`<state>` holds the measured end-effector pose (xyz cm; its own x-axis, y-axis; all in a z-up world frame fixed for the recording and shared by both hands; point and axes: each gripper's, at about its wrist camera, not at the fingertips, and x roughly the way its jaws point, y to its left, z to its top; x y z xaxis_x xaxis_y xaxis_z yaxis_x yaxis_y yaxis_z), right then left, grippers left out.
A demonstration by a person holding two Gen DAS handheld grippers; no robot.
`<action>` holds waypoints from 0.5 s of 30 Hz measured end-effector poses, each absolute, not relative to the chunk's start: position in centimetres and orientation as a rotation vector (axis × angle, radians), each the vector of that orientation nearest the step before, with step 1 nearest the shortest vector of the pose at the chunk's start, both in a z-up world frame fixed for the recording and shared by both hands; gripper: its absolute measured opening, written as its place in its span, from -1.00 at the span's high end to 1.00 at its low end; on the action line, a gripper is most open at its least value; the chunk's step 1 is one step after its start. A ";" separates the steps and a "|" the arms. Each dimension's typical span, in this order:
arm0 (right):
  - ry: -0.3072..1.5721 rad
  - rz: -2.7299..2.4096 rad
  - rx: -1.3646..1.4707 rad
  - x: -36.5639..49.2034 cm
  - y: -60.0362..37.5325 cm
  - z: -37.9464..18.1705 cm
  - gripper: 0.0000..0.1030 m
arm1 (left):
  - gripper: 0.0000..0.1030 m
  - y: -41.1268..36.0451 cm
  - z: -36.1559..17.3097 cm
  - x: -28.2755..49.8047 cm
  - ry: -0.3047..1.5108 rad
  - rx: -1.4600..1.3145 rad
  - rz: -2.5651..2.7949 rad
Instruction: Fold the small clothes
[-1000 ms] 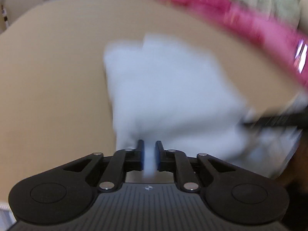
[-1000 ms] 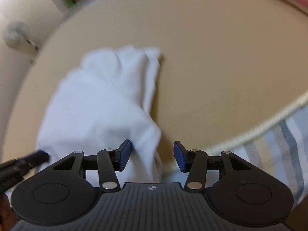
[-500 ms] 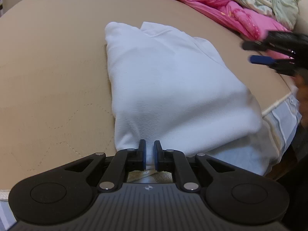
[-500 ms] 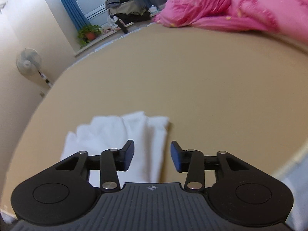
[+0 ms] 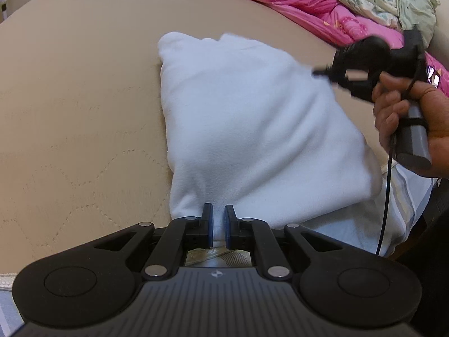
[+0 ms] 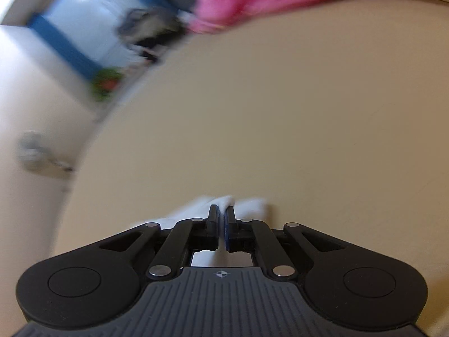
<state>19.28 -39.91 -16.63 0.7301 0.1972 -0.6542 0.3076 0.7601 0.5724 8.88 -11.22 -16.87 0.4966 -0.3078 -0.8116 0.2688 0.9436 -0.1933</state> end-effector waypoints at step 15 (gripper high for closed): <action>0.876 0.058 0.542 13.1 -37.8 -14.8 -0.45 | -0.09 -6.6 -11.3 16.1 0.924 -0.193 -0.340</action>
